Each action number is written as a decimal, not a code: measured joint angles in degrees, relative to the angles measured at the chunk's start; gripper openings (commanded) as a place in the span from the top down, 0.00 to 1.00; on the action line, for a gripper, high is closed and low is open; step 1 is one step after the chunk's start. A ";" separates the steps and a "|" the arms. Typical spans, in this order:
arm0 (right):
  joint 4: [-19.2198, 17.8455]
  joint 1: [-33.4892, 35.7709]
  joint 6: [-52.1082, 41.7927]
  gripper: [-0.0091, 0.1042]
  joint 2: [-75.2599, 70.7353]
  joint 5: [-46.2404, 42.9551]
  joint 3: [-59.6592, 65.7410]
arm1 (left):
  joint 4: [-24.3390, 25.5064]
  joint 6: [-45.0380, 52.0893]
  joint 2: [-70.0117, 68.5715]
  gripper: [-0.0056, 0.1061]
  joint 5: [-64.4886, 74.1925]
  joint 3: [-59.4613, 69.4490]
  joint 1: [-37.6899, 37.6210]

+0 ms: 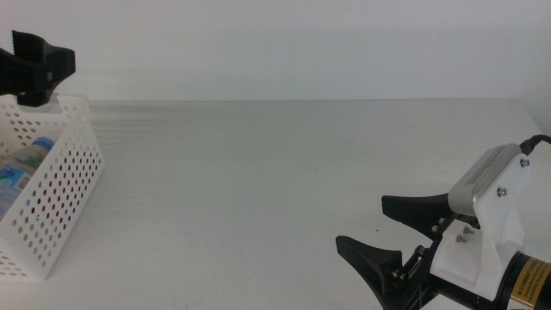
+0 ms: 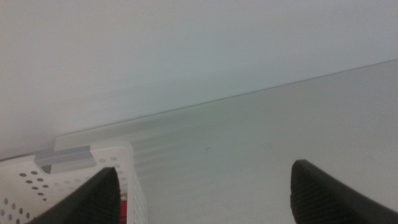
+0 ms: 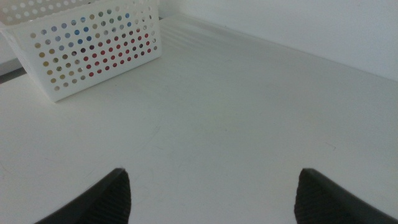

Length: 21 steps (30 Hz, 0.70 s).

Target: Use arms to grab the bottles and put them into the dustbin to the left of the table.

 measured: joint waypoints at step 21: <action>13.07 -11.06 0.00 0.25 -17.53 4.47 0.01 | 0.12 0.00 -16.85 0.14 -12.98 20.04 0.00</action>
